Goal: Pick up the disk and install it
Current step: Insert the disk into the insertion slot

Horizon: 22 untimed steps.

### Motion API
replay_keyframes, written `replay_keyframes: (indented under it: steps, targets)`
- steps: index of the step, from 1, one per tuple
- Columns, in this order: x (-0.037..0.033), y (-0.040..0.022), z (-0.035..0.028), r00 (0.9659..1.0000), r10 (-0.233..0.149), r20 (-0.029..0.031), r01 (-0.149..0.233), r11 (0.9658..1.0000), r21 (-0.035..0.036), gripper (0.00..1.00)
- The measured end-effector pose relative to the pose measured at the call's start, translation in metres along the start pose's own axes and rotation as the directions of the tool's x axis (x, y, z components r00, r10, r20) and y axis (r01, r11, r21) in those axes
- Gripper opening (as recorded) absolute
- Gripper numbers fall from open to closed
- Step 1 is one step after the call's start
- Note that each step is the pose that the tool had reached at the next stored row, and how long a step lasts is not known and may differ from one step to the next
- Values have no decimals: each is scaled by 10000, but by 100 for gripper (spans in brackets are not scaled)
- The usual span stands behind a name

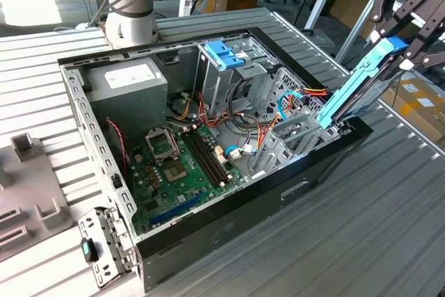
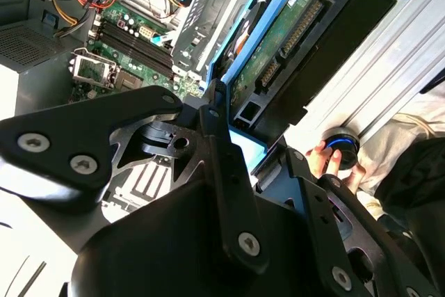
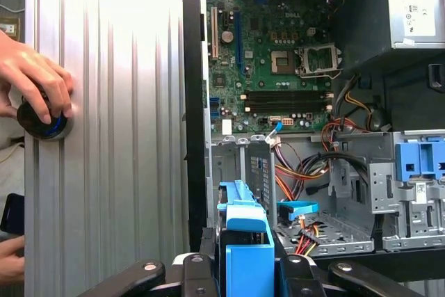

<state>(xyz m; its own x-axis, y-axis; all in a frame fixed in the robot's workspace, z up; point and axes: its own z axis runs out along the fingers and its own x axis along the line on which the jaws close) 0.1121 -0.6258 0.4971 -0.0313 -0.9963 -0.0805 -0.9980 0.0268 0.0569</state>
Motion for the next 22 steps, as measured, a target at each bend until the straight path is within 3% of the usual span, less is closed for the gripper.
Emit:
replay_keyframes:
  steps: [22]
  targets:
    - [-82, 34, 32, 10000, 1, 2, -1, 10000, 1, 37]
